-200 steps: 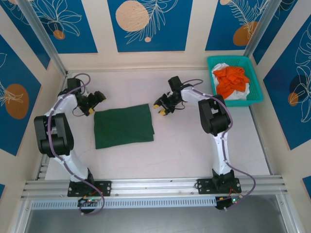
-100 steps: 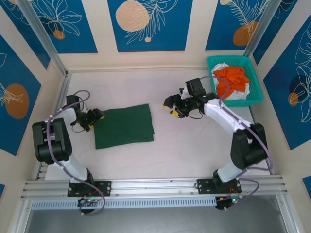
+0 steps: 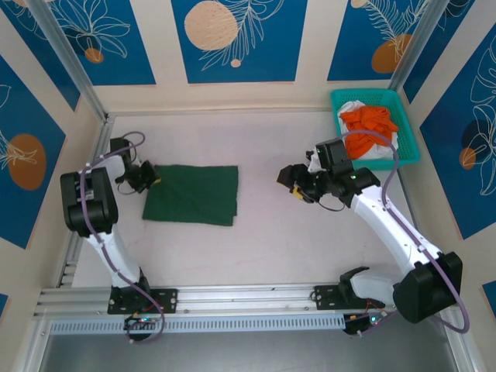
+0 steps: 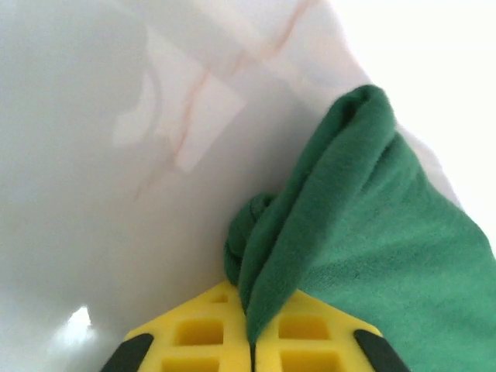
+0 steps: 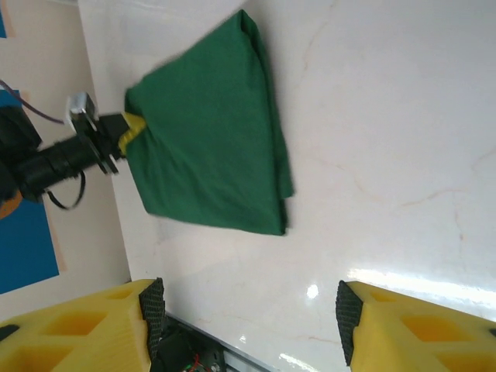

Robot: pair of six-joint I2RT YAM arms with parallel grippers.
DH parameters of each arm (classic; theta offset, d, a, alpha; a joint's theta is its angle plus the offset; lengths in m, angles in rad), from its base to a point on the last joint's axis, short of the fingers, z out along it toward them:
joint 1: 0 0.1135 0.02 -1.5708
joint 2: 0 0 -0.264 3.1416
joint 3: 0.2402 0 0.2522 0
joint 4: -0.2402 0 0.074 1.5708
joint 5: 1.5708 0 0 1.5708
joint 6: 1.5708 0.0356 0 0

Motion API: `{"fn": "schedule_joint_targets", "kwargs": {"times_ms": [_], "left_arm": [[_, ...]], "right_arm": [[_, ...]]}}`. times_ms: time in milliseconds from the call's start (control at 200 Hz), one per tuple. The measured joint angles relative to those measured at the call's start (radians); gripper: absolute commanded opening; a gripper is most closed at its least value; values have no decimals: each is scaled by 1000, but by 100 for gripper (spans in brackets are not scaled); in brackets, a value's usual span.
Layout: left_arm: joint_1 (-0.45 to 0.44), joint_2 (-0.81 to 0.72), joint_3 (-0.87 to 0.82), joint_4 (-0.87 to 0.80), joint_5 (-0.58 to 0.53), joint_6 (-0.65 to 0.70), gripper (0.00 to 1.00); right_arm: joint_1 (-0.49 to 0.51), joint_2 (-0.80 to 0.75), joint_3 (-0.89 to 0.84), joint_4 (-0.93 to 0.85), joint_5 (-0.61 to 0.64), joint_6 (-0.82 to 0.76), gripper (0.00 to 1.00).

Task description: Fold and stack the t-shirts

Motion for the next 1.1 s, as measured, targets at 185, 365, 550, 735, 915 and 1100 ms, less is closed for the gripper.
{"fn": "schedule_joint_targets", "kwargs": {"times_ms": [185,365,550,735,915,1100], "left_arm": [[-3,176,322,-68,-114,45,0],[8,351,629,-141,-200,77,0],[28,502,877,-217,-264,100,0],[50,618,1104,-270,-297,98,0],[68,662,1208,-274,-317,100,0],[71,689,1248,-273,-345,101,0]], "right_arm": [[0,-47,13,-111,45,3,62],[-8,-16,116,-228,85,-2,62],[-18,54,238,-307,116,-21,61],[-36,119,313,-370,131,-50,60],[-61,180,374,-414,134,-78,60],[-67,240,440,-452,137,-114,60]]}}
